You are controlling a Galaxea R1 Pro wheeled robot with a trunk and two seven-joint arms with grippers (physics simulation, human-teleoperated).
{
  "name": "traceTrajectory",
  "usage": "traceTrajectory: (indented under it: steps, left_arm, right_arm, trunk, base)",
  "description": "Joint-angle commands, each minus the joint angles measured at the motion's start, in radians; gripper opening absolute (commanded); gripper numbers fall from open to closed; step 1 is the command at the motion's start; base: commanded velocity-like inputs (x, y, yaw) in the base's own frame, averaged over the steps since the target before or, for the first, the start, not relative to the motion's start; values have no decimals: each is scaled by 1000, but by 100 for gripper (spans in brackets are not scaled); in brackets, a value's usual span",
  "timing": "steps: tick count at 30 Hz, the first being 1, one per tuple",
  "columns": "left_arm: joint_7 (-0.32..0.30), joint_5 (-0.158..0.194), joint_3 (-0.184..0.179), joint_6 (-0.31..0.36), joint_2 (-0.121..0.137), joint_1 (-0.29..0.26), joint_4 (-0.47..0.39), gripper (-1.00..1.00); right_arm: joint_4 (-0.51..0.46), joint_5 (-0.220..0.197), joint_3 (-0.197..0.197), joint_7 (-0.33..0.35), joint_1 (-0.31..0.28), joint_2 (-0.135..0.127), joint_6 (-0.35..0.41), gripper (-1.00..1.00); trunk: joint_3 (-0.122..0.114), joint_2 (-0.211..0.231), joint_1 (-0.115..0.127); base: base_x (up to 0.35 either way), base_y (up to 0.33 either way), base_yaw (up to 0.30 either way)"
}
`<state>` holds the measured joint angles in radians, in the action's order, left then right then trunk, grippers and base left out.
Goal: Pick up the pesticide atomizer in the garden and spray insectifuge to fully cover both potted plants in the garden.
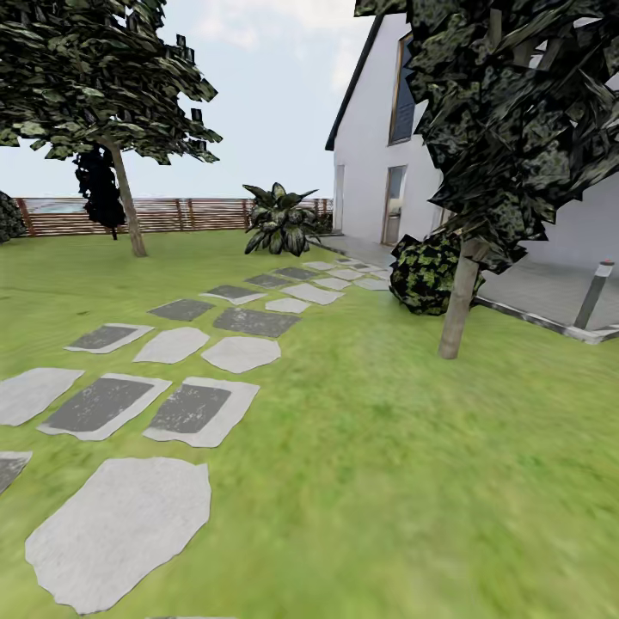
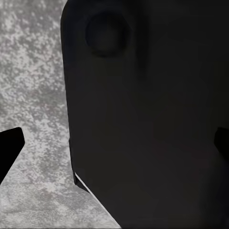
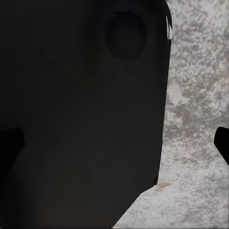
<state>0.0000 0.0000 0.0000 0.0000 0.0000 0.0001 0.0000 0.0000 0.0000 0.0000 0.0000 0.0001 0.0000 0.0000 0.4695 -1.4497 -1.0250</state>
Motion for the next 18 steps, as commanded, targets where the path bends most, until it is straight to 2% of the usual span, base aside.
traceTrajectory:
  steps: [1, 3, 7, 13, 18]
  left_arm:
    - [6, -4, 6, -6, 4, -6, -6, 100]
    - [-1, -5, -6, -17, -7, 6, -17, 100]
    - [-20, 6, -7, -5, -20, 28, -1, 100]
    - [-28, 11, -4, 28, -17, 63, -20, 100]
    - [-18, 9, -7, 37, -1, 50, -48, 100]
  right_arm:
    - [-6, 6, 2, -6, -6, 3, -6, 100]
    - [-17, 16, 2, -14, -17, 7, -17, 100]
    - [-39, 0, 2, 7, -40, 11, 6, 100]
    - [-73, -4, 2, 12, -75, 0, 17, 100]
    - [-102, -6, -2, 10, -78, -28, -7, 100]
  trunk:
    - [0, 0, 0]
    - [0, 0, 0]
    - [0, 0, 0]
    - [0, 0, 0]
    - [0, 0, 0]
  base:
    - [0, 0, 0]
    - [0, 0, 0]
    - [0, 0, 0]
    - [0, 0, 0]
    - [0, 0, 0]
